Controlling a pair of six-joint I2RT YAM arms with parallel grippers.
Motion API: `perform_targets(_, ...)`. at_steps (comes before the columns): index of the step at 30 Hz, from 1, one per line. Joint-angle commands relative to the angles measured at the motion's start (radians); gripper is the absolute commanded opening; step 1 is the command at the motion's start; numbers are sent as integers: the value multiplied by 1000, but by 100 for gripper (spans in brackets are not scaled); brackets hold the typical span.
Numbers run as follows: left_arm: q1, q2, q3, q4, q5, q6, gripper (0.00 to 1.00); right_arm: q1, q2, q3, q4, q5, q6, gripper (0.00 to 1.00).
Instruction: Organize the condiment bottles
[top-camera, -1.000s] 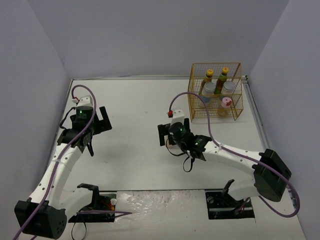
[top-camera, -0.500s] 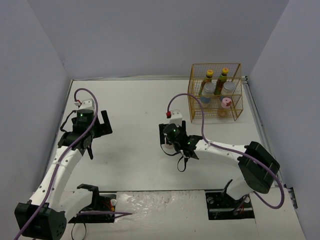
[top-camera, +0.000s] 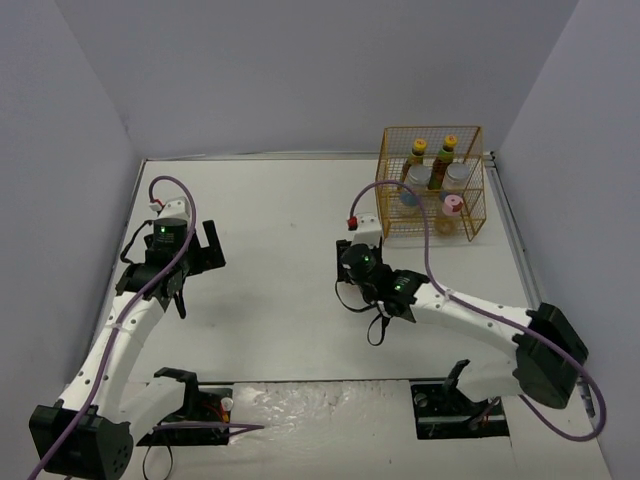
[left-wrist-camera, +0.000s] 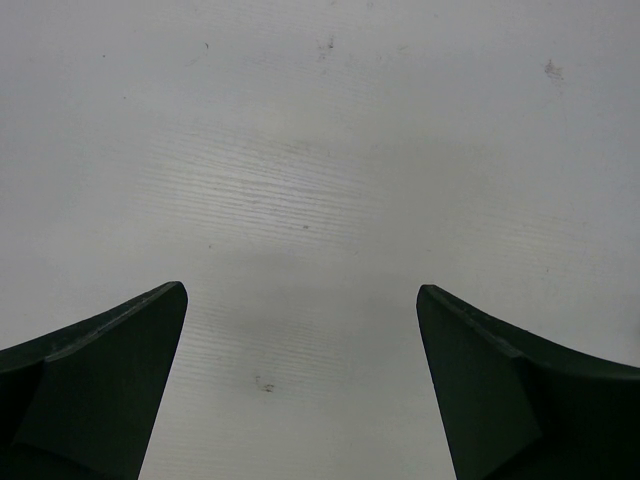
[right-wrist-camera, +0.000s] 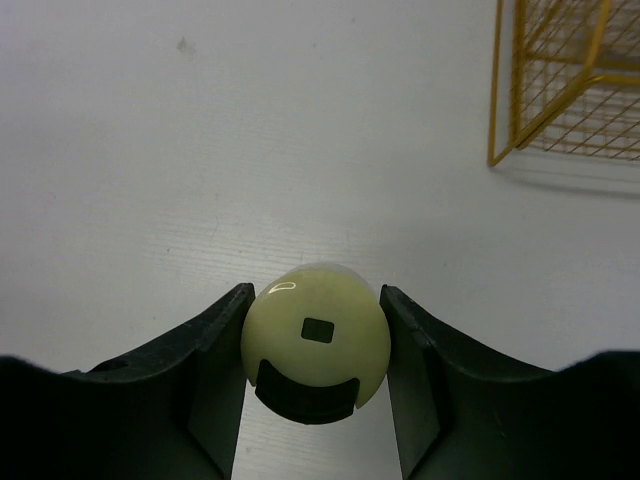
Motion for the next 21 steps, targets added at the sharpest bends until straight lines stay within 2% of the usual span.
perform_targets(1, 8, -11, 16, 52, 11, 9, 97, -92, -222, 51, -23, 31, -119, 0)
perform_targets(5, 8, -10, 16, 53, 15, 10, 97, -231, -303, 76, -39, -82, -231, 0)
perform_targets(9, 9, -9, 15, 54, 15, 11, 97, -388, -320, 114, -45, -185, -319, 0)
perform_targets(15, 9, -9, 14, 57, 20, 15, 97, -586, -224, 205, -21, -381, -406, 0)
perform_targets(21, 9, -16, 10, 58, 12, 18, 97, -668, -131, 259, 46, -453, -434, 0)
